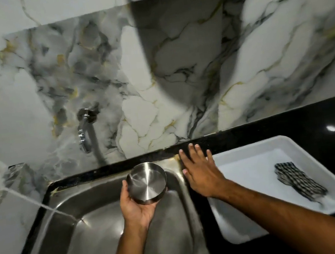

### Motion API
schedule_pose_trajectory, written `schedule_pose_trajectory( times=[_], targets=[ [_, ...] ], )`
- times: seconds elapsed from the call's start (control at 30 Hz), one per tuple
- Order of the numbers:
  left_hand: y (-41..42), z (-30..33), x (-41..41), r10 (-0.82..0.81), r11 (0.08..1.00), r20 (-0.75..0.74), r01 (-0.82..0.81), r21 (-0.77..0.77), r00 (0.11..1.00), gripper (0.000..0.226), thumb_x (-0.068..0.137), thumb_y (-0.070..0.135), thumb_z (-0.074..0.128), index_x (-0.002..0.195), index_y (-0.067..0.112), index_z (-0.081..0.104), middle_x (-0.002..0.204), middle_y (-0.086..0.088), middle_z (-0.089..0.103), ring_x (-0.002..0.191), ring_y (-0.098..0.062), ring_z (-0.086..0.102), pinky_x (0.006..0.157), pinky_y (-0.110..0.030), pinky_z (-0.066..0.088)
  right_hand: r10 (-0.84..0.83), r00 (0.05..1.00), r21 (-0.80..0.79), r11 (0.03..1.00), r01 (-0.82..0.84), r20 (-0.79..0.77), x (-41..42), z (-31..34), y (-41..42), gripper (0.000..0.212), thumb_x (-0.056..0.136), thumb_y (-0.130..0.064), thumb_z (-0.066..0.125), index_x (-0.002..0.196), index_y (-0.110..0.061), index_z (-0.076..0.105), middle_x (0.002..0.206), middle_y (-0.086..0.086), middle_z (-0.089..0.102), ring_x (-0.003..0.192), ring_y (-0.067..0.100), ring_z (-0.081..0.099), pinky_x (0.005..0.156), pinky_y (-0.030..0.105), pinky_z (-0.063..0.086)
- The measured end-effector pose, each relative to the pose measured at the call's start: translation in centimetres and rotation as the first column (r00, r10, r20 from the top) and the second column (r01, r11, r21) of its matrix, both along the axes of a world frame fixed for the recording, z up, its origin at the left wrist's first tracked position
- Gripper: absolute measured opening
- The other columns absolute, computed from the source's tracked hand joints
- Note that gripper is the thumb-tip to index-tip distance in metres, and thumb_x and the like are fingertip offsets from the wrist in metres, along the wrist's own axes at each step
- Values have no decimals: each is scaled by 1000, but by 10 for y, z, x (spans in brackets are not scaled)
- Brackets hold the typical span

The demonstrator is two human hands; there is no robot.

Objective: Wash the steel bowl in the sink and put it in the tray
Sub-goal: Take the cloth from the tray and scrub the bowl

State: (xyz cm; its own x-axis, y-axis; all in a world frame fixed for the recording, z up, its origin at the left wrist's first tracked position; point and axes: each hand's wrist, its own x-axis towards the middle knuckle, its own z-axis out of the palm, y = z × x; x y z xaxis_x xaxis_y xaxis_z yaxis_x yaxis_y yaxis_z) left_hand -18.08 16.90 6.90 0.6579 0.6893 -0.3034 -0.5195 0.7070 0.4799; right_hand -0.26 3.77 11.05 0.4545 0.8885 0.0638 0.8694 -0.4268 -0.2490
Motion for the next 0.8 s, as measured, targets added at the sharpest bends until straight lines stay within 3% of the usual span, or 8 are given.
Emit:
schedule_pose_trajectory(
  times=[0.07,0.17,0.37,0.5,0.63,0.7,0.8],
  targets=[
    [-26,-2,39,-71,997,18,71,-11,997,49,82,51,60,115,16,71,126,-19,66,117,-40,60,99,-67,41,-117,993,-34,993,117,18,39,-11,-39,63,102,-34,31,158,-19,8,166,18,3,152,35,0,120,57,3],
    [-76,-8,109,-173,983,41,175,-48,984,47,76,46,65,109,15,74,118,-19,70,104,-39,68,82,-63,54,-317,948,-92,944,317,14,93,-28,-102,61,103,-33,29,158,-16,8,166,17,5,151,35,3,120,56,6],
    [-153,-23,195,-311,939,31,312,-147,950,38,72,44,70,94,15,80,104,-18,76,92,-40,72,70,-62,56,-575,814,-294,794,532,-78,155,-63,-198,64,98,-34,41,154,-13,18,161,20,17,145,39,22,116,54,23],
    [-162,-37,205,-372,917,-37,360,-171,928,49,76,46,68,112,14,72,117,-22,70,106,-45,65,84,-69,50,-649,740,-458,719,523,-175,166,-84,-219,75,88,-33,53,154,-23,18,158,16,25,140,39,34,112,55,33],
    [-148,-41,195,-286,947,-78,269,-175,955,53,86,46,60,126,12,62,118,-20,69,111,-42,61,89,-66,49,-641,767,-487,679,550,-28,173,-94,-213,74,79,-24,61,146,-24,31,142,11,39,126,37,43,100,55,44],
    [-136,-36,182,-243,958,-73,227,-175,967,52,85,46,61,125,12,63,121,-20,68,116,-42,59,92,-65,47,-621,782,-473,672,570,60,177,-94,-208,66,79,-20,64,140,-24,39,137,11,40,118,37,47,97,52,46],
    [-114,-27,158,-187,971,-38,179,-161,982,48,87,47,58,119,13,68,126,-21,65,120,-43,56,99,-66,43,-598,793,-420,695,584,114,182,-91,-208,45,88,-23,51,133,-24,49,128,12,48,109,35,57,95,45,50]
  ],
)
